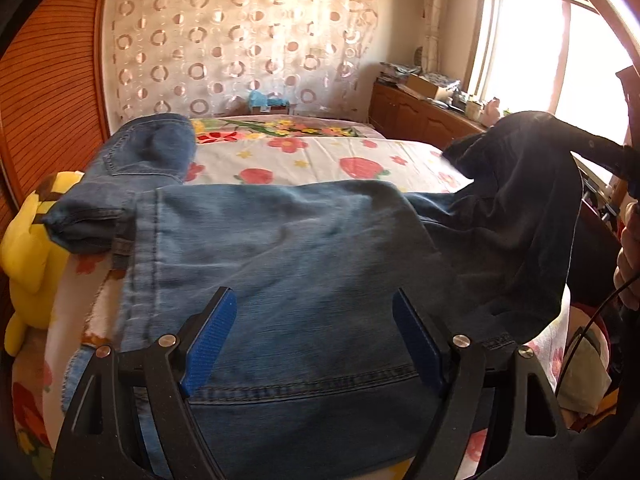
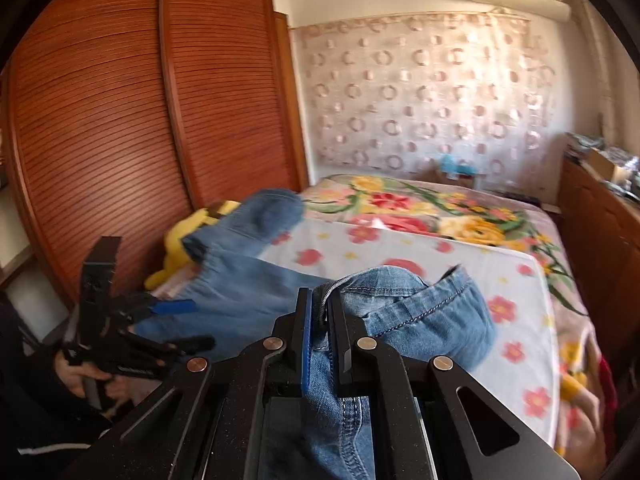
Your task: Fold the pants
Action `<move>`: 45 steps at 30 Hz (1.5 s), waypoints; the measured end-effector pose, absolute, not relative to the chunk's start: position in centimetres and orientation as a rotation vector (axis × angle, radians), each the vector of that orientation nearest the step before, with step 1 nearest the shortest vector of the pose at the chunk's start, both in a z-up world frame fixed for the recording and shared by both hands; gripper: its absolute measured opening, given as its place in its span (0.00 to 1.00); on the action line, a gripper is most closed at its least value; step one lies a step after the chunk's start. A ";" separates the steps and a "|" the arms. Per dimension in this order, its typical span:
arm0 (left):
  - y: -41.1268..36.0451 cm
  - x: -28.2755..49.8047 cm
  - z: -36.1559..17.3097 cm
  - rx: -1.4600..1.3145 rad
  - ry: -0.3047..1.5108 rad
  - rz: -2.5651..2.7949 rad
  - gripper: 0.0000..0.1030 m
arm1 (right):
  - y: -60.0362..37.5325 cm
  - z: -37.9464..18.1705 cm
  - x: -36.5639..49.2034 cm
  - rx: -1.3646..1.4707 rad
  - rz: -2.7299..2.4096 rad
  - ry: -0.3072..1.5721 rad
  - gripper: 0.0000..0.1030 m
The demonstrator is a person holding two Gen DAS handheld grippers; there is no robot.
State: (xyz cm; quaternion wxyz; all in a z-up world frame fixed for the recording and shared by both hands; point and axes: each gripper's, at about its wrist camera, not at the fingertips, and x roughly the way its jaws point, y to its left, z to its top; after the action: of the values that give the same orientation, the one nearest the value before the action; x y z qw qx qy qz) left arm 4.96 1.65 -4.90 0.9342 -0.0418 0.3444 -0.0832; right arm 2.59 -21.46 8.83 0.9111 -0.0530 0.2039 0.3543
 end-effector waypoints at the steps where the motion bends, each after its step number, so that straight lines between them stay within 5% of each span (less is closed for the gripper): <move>1: 1.9 5.0 -4.9 -0.088 0.704 -0.164 0.79 | -21.2 8.8 2.8 -0.111 0.745 0.418 0.07; 11: 4.9 4.7 -5.0 -0.128 0.699 -0.117 0.79 | -18.2 7.9 6.2 -0.137 0.860 0.477 0.07; 20: 4.8 5.0 -5.3 -0.136 0.703 -0.137 0.78 | -20.0 8.3 8.0 -0.149 0.827 0.499 0.22; 26: 3.4 6.3 -5.4 -0.111 0.719 -0.178 0.78 | -20.3 7.5 10.2 -0.196 0.723 0.500 0.45; 33: 1.1 8.1 -5.8 -0.097 0.749 -0.271 0.78 | -18.0 4.8 16.2 -0.225 0.645 0.586 0.47; 40: -0.7 9.2 -7.4 -0.091 0.814 -0.344 0.47 | -16.2 3.8 19.5 -0.250 0.666 0.685 0.47; 45: -1.4 9.3 -8.5 -0.071 0.850 -0.347 0.43 | -15.1 2.3 20.8 -0.268 0.690 0.767 0.47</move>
State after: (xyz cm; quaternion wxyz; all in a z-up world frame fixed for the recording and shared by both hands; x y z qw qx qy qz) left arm 9.27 -1.42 -8.51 0.8958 -0.0343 0.4102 -0.1674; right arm 20.78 -15.14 2.33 0.8613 -0.1279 0.3654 0.3291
